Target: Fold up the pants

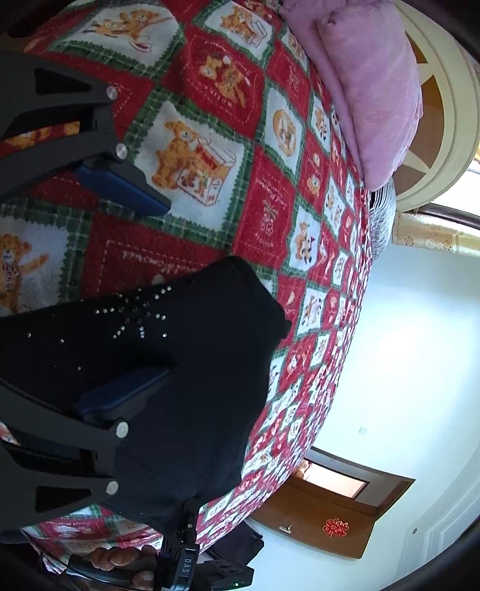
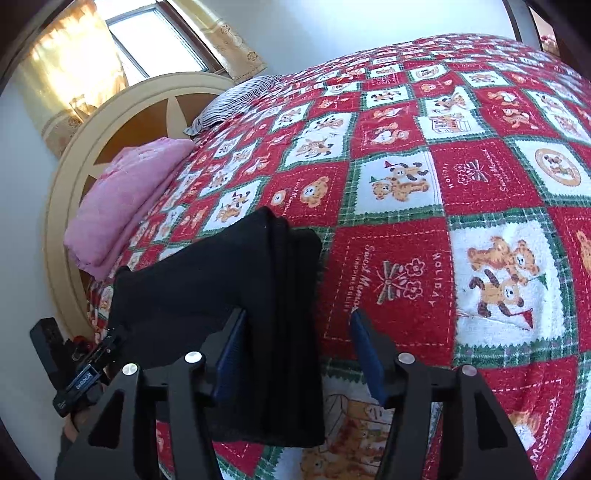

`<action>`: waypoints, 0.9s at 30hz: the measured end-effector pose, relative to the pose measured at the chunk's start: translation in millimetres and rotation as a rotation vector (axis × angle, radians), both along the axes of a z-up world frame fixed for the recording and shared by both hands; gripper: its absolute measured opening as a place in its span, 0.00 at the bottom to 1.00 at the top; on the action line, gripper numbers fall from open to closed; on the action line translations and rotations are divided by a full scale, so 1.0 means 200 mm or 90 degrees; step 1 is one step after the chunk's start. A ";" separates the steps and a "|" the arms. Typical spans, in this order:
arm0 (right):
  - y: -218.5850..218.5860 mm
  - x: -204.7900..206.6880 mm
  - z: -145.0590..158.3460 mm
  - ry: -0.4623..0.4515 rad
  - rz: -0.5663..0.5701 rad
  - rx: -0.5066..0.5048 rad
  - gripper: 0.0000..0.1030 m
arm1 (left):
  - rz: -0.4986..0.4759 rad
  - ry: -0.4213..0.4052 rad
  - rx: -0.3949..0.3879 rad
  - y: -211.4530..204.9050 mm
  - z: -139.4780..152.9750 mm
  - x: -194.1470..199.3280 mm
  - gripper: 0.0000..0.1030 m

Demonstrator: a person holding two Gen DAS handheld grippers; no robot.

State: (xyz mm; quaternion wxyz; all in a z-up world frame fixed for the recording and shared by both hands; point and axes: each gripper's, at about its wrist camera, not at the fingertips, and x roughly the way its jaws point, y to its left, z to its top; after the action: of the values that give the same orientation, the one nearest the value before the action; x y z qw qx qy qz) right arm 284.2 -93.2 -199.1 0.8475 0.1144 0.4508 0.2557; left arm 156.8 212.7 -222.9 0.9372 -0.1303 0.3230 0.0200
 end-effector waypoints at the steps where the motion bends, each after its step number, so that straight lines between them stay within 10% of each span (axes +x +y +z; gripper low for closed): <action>1: 0.00 0.00 0.00 -0.004 0.000 -0.008 0.57 | 0.002 0.001 0.001 0.00 0.00 0.00 0.83; 27: -0.25 -0.69 0.47 -0.130 -0.023 -0.088 0.70 | 0.012 -0.086 0.066 -0.32 0.42 -0.39 0.96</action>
State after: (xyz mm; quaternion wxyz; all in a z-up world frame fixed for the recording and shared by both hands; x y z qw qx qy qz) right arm 145.8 -142.4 -104.7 0.8992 0.0373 0.3768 0.2194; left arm 79.6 149.0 -138.2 0.9620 -0.0858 0.2566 0.0369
